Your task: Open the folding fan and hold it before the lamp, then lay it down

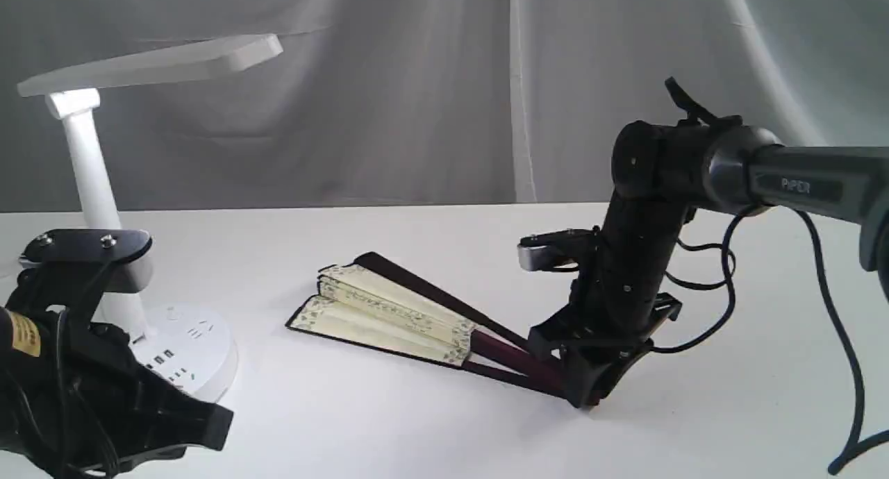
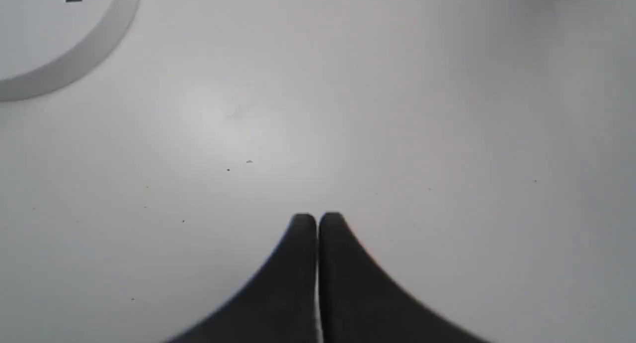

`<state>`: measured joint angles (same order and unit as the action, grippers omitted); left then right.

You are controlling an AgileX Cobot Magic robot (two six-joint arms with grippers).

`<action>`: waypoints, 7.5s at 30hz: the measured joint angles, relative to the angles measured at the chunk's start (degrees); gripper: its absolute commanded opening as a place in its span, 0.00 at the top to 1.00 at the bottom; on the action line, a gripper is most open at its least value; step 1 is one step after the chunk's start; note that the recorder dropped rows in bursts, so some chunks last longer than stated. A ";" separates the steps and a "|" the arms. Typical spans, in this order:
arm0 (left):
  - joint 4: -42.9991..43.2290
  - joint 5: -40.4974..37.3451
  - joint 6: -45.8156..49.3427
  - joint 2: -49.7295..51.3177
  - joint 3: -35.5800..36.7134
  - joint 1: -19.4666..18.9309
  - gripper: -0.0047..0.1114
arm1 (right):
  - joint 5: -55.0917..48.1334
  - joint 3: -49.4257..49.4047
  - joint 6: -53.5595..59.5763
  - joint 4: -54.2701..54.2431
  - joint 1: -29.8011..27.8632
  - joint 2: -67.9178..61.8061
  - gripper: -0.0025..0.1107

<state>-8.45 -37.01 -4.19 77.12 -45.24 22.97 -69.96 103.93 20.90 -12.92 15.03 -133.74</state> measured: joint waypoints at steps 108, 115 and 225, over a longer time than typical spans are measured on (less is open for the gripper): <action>-8.36 2.14 -0.13 0.00 0.00 0.00 0.96 | 13.32 2.59 13.05 -52.16 -0.67 -11.03 0.96; -8.36 2.14 -0.13 0.00 0.00 0.00 0.96 | 9.97 2.59 16.43 -53.05 -1.02 -11.25 0.98; 6.07 105.61 -87.54 34.09 19.89 7.34 0.41 | 0.67 -39.44 39.64 -68.66 -5.72 24.96 0.98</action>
<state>-2.38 68.60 -91.73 111.21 -25.35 30.31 -69.29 64.49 60.53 -81.59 9.30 -108.78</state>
